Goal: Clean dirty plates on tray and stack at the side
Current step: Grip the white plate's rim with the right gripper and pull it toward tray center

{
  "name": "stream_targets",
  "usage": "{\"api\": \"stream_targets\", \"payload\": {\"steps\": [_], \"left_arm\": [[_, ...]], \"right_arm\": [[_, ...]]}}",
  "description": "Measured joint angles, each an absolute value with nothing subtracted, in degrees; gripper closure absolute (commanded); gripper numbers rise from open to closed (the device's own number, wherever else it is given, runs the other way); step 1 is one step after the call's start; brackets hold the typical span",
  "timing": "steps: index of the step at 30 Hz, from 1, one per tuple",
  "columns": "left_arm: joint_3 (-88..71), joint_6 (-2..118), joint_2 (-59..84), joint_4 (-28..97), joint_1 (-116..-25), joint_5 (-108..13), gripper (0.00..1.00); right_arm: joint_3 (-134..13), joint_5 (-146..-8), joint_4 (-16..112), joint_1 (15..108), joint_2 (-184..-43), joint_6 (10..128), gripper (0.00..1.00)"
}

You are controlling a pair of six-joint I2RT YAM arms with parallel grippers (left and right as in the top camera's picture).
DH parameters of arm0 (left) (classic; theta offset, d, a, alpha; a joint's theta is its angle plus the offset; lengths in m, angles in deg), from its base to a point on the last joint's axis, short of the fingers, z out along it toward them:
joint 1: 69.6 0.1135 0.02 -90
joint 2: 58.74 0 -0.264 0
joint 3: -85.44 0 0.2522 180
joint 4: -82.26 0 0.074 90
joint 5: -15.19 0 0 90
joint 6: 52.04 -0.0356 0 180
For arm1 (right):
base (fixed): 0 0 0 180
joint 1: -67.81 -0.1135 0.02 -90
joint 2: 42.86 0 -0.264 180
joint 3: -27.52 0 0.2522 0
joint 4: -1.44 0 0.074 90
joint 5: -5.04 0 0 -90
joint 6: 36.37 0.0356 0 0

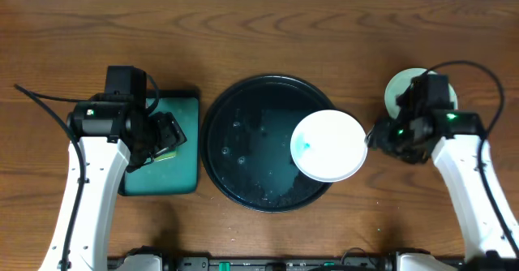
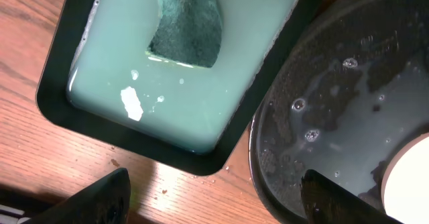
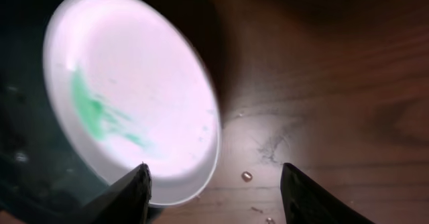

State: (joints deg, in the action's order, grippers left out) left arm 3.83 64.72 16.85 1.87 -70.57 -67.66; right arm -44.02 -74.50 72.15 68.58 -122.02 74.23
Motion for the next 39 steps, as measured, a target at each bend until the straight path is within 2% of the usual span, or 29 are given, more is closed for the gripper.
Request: {"api": "stream_targets", "payload": {"steps": [10,17,25,29,34,39], "left_arm": [[3.83,64.72,16.85,1.87,-70.57,-67.66,0.19],[3.83,64.72,16.85,1.89,-70.57,-67.66,0.19],[3.83,64.72,16.85,1.89,-70.57,-67.66,0.19],[3.83,64.72,16.85,1.89,-70.57,-67.66,0.19],[3.83,64.72,16.85,1.89,-70.57,-67.66,0.19],[3.83,64.72,16.85,1.89,-70.57,-67.66,0.19]], "right_arm": [[-30.01,-73.08,51.3,68.58,-122.98,76.02,0.38],[-23.97,-72.93,40.39,68.58,-123.0,77.53,0.42],[-19.69,-72.8,31.95,68.56,-123.0,80.43,0.53],[-19.65,-72.75,29.74,68.56,-123.0,81.05,0.56],[-19.65,-71.42,26.9,68.56,-123.0,81.61,0.69],[-19.65,-69.76,25.33,68.54,-123.0,81.94,0.74]]}}
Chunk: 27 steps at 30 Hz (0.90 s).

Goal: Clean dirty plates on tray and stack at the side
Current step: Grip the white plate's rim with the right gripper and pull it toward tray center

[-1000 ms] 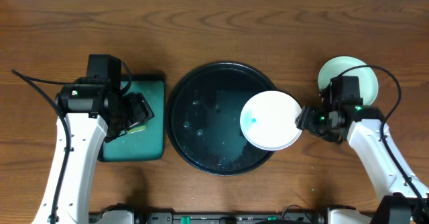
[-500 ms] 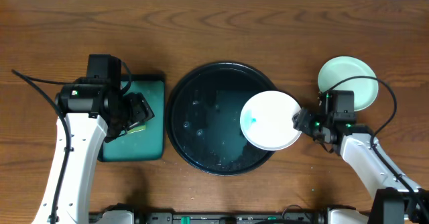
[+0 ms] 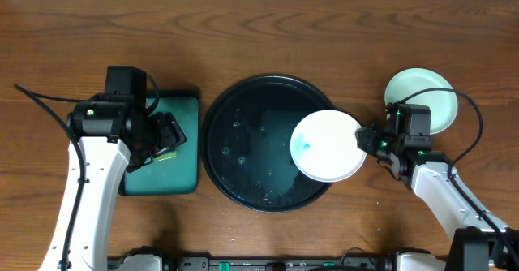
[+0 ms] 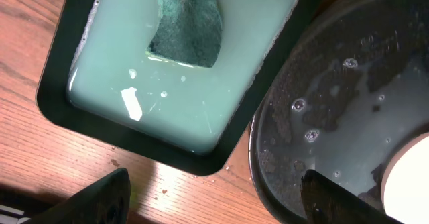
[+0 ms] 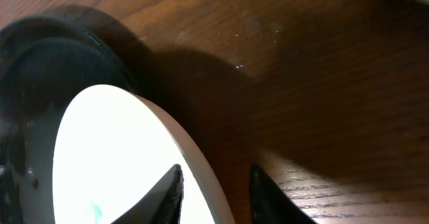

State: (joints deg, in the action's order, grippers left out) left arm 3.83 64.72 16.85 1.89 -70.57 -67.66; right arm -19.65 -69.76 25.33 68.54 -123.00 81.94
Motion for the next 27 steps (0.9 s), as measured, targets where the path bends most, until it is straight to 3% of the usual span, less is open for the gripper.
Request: {"api": "stream_targets", "payload": {"steps": [9,13,15,18,22,27], "left_arm": [[3.83,64.72,16.85,1.89,-70.57,-67.66,0.19],[3.83,64.72,16.85,1.89,-70.57,-67.66,0.19],[3.83,64.72,16.85,1.89,-70.57,-67.66,0.19],[3.83,64.72,16.85,1.89,-70.57,-67.66,0.19],[3.83,64.72,16.85,1.82,-70.57,-67.66,0.19],[3.83,64.72,16.85,1.54,-70.57,-67.66,0.19]], "right_arm": [[-19.62,-69.21,24.21,65.19,-123.0,81.96,0.81],[-19.62,-69.65,24.17,63.99,-123.0,82.51,0.99],[-19.62,-69.58,24.15,63.12,-123.0,83.08,0.99],[-19.62,-69.76,24.15,62.33,-123.0,83.25,0.93],[-19.62,-70.15,24.3,61.59,-123.0,83.69,0.64],[-19.62,-70.63,24.32,60.74,-123.0,83.82,0.6]]}}
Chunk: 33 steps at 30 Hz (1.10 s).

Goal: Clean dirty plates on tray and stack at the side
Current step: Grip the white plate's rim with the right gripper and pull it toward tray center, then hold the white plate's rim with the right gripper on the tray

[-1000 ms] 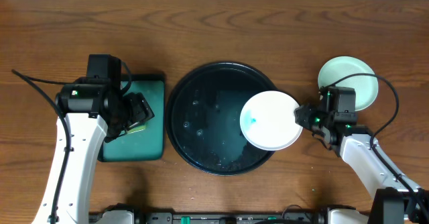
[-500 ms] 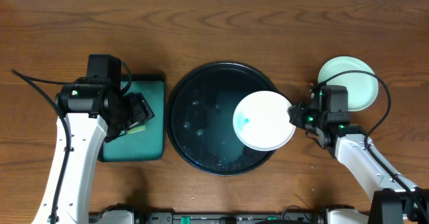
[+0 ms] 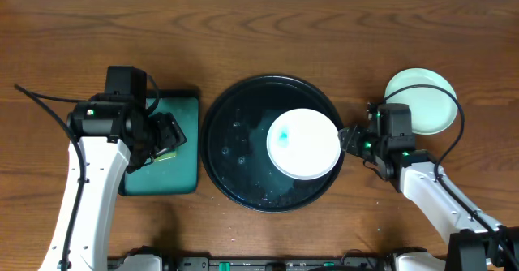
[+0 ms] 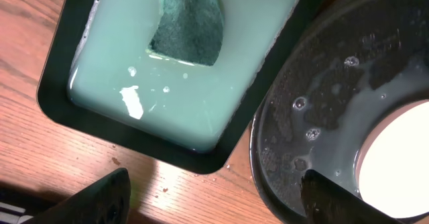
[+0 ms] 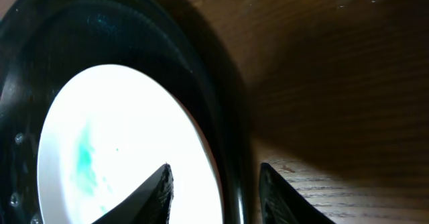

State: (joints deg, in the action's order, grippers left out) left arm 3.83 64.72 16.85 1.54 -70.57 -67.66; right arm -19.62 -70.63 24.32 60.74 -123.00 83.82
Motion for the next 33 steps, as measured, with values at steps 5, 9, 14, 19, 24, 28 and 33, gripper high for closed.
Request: {"api": "stream_targets", "payload": {"steps": [5,9,14,19,24,28,33], "left_arm": [[3.83,64.72,16.85,1.54,-70.57,-67.66,0.19],[3.83,64.72,16.85,1.54,-70.57,-67.66,0.19],[3.83,64.72,16.85,1.5,-70.57,-67.66,0.19],[3.83,64.72,16.85,1.5,-70.57,-67.66,0.19],[3.83,64.72,16.85,1.45,-70.57,-67.66,0.19],[3.83,64.72,16.85,1.47,-70.57,-67.66,0.19],[3.83,64.72,16.85,1.45,-70.57,-67.66,0.19]], "right_arm": [[-19.62,-70.74,22.79,58.9,-123.0,83.91,0.59],[-19.62,-70.85,21.61,58.2,-123.13,84.5,0.56],[-19.65,-71.57,19.06,58.2,-127.07,84.87,0.55],[-19.82,-69.43,14.44,58.24,-133.32,85.09,0.57],[-20.0,-68.54,12.15,58.31,-134.61,85.05,0.59],[-20.08,-68.71,12.48,58.31,-134.61,85.05,0.57],[-20.5,-70.66,19.17,58.18,-131.96,85.26,0.51]]}}
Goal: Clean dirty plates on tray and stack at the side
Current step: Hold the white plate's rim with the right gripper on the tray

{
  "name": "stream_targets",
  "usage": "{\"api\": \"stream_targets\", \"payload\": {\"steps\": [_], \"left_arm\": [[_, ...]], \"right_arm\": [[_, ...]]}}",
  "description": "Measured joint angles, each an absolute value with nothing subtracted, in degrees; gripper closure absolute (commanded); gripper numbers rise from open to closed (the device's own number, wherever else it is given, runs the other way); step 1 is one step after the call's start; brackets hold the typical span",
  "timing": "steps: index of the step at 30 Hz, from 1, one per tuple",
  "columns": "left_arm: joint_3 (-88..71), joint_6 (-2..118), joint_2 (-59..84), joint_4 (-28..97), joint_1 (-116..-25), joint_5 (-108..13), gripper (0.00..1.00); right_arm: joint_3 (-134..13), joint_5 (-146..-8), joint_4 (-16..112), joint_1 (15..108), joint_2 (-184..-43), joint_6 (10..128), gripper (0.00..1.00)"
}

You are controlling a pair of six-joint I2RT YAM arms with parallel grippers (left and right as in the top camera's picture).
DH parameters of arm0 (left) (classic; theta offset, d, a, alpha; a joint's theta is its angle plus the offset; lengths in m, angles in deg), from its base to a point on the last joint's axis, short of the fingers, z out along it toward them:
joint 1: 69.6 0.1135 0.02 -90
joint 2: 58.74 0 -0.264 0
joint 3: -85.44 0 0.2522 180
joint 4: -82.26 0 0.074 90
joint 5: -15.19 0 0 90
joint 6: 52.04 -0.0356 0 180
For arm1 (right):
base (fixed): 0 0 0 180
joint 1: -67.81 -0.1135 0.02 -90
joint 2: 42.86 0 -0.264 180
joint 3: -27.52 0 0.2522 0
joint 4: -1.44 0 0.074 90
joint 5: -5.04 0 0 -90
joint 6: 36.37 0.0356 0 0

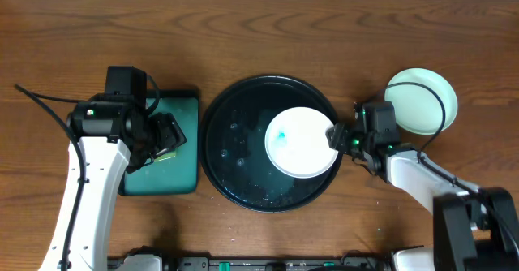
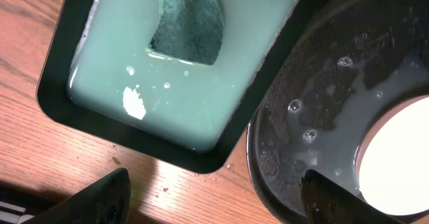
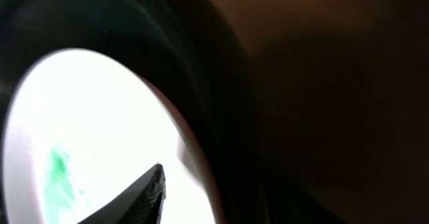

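Note:
A white plate (image 1: 297, 144) with a green smear lies in the right half of the round black tray (image 1: 235, 141), which holds wet film. My right gripper (image 1: 337, 138) is low at the plate's right edge. In the right wrist view its jaws (image 3: 216, 177) stand apart, astride the plate's rim (image 3: 100, 130) and the tray wall (image 3: 221, 96). My left gripper (image 2: 214, 207) hangs open and empty above the gap between the soapy basin (image 2: 52, 93) and the tray (image 2: 322, 70). A green sponge (image 2: 188, 23) lies in the basin's water.
A pale green plate (image 1: 422, 101) rests on the wood to the right of the tray, behind my right arm. The dark green basin (image 1: 174, 175) stands left of the tray, partly under my left arm (image 1: 97, 165).
My right gripper has come a little further left and lower against the tray's right wall, and the white plate sits slightly further left. The left arm has not moved.
The white plate first overhung the tray's right rim with my right gripper wide open beside it. Then the jaws stood closer around its rim. By 1.1 s ago the plate lay inside the tray, where it lies now. My left gripper stayed open over the basin.

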State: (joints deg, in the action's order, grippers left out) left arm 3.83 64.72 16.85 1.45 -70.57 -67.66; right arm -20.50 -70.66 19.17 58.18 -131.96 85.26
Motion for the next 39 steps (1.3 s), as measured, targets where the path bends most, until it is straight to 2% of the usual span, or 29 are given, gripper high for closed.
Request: {"api": "stream_targets", "payload": {"steps": [5,13,27,39], "left_arm": [[3.83,64.72,16.85,1.5,-70.57,-67.66,0.19],[3.83,64.72,16.85,1.69,-70.57,-67.66,0.19],[3.83,64.72,16.85,1.87,-70.57,-67.66,0.19],[3.83,64.72,16.85,1.96,-70.57,-67.66,0.19]], "right_arm": [[-20.17,-75.95,26.84,58.13,-126.54,84.61,0.46],[-20.17,-76.91,29.26,58.13,-116.58,81.61,0.37],[-20.17,-69.67,21.2,58.13,-125.82,75.25,0.39],[-20.17,-66.46,19.43,58.13,-126.61,73.33,0.36]]}}
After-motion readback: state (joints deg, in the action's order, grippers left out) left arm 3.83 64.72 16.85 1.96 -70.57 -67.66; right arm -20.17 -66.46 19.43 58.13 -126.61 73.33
